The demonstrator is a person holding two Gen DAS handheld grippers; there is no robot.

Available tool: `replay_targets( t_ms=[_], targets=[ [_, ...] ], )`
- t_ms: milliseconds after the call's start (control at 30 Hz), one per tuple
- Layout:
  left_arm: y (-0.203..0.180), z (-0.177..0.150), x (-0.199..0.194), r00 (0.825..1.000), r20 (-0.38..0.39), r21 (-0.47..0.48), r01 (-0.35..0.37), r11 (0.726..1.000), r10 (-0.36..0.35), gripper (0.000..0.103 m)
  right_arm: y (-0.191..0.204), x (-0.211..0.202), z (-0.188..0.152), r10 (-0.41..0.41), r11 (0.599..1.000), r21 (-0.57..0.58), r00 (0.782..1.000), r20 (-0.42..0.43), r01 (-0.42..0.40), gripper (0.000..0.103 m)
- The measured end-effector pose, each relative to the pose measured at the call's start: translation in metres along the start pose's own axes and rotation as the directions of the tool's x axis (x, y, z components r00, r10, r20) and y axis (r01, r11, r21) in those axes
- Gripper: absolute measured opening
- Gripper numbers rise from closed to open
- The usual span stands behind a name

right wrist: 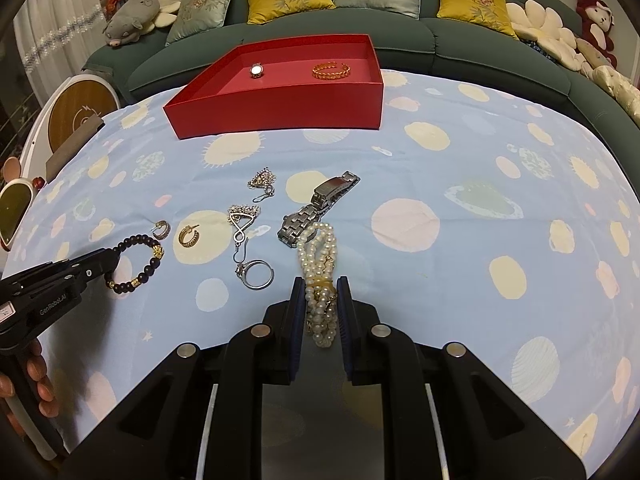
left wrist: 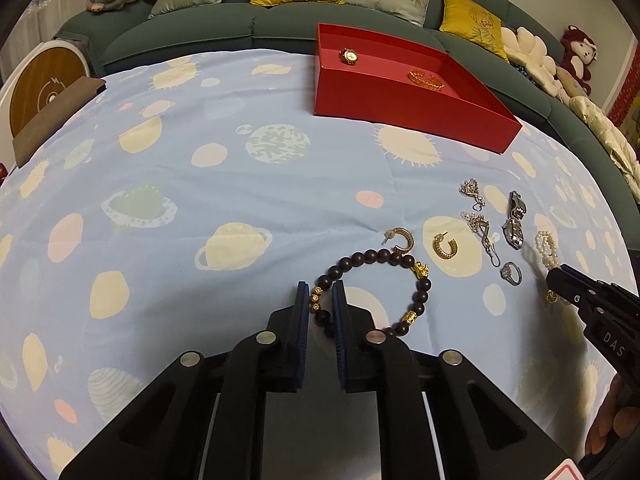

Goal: Organize jewelry
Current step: 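Carry both bracelets into the red tray and open both tools to release them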

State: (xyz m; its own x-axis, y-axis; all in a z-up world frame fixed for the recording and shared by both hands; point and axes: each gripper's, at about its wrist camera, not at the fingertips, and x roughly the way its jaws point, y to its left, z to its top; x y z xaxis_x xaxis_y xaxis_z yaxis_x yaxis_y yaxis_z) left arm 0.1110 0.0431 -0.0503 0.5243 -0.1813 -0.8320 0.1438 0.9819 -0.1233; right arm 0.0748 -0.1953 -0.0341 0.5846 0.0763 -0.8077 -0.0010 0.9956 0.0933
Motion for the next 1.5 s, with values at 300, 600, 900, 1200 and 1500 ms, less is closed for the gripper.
replay_targets(
  t_ms=[300, 600, 900, 1200, 1500],
  targets=[
    [-0.011, 0.0, 0.003, 0.998, 0.041, 0.041, -0.05, 0.998, 0.048, 0.019, 0.001, -0.002, 0.0, 0.007, 1.0, -0.001, 1.0, 0.003, -0.007, 0.015],
    [-0.016, 0.0, 0.008, 0.988, 0.082, 0.068, -0.137, 0.988, 0.131, 0.034, -0.002, -0.005, 0.0, 0.012, 1.0, 0.003, 1.0, 0.01, -0.012, 0.015],
    [-0.027, -0.002, 0.006, 0.993, 0.085, 0.111, -0.092, 0.99, 0.082, 0.005, -0.003, -0.006, 0.001, 0.015, 1.0, 0.008, 1.0, 0.015, -0.015, 0.015],
    [-0.021, 0.005, -0.028, 0.993, 0.107, 0.043, 0.044, 0.998, -0.049, 0.005, 0.001, -0.017, 0.006, 0.036, 0.999, 0.007, 0.999, 0.04, -0.036, 0.015],
    [-0.031, 0.015, -0.073, 0.975, 0.168, 0.067, 0.135, 0.989, -0.144, 0.005, 0.015, -0.029, 0.014, 0.066, 0.998, -0.008, 0.995, 0.074, -0.066, 0.015]
  ],
)
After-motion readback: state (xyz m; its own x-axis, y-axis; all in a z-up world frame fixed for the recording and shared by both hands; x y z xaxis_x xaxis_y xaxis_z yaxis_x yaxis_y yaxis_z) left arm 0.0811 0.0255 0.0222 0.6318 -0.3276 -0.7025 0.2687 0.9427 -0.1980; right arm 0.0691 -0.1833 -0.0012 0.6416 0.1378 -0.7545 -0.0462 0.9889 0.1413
